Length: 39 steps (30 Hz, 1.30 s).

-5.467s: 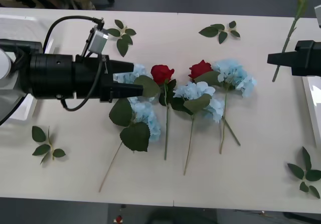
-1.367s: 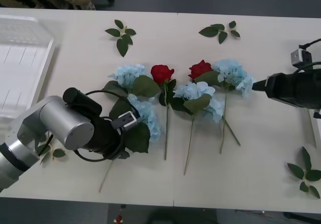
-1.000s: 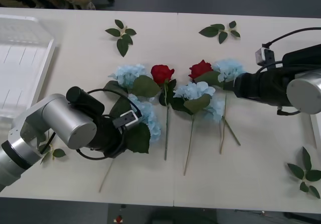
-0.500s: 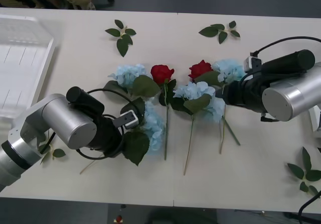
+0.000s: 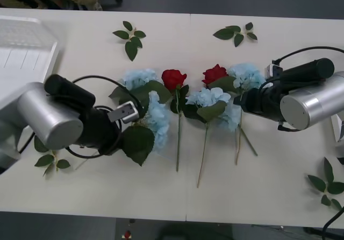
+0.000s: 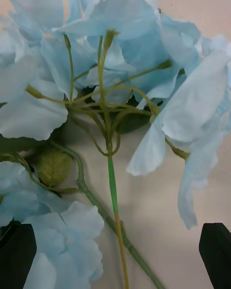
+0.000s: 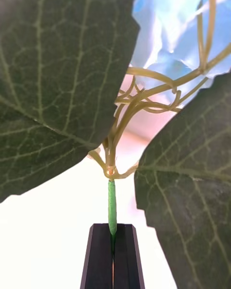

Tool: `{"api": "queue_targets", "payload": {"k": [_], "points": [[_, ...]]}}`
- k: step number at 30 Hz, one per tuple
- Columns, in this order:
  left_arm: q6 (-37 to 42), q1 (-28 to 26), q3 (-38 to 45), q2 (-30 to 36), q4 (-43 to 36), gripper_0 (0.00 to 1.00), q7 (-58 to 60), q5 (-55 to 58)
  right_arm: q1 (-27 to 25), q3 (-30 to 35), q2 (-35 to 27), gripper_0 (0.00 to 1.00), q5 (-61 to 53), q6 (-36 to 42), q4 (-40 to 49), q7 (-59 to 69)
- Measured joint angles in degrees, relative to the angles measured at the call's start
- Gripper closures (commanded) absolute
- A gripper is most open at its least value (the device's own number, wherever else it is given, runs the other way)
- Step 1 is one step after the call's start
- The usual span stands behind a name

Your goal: Put the red flowers into the right box and the blue flowers into the left box

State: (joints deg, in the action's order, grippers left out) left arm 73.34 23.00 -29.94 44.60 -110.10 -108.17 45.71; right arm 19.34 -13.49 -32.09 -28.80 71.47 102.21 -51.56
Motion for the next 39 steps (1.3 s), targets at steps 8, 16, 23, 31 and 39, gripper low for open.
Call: {"api": "queue_targets", "payload": {"k": [8, 16, 23, 31, 39], "points": [[13.1, -0.8, 19.1, 7.0, -10.4, 1.00, 0.0, 8.5, 3.8, 0.0, 1.6, 0.00, 0.1, -1.6, -5.2, 0.0], [23.9, -3.8, 38.8, 15.0, -4.7, 0.99, 0.0, 15.1, 6.4, -1.0, 2.7, 0.00, 1.3, -2.7, -8.9, 0.0], [20.4, -3.3, 41.4, 17.1, 9.7, 0.99, -0.1, 3.5, 7.1, -3.0, 2.7, 0.00, 2.3, -3.6, -11.2, 0.0], [8.6, 0.7, 35.9, 17.1, 21.3, 1.00, -6.9, -9.5, 7.2, -3.1, 2.7, 0.00, 2.3, -3.9, -13.6, 0.0], [-0.6, 1.9, 28.7, 17.1, 29.3, 1.00, -6.9, -15.0, 7.2, -3.1, 2.8, 0.00, 3.3, -5.0, -14.0, 0.0]]}}
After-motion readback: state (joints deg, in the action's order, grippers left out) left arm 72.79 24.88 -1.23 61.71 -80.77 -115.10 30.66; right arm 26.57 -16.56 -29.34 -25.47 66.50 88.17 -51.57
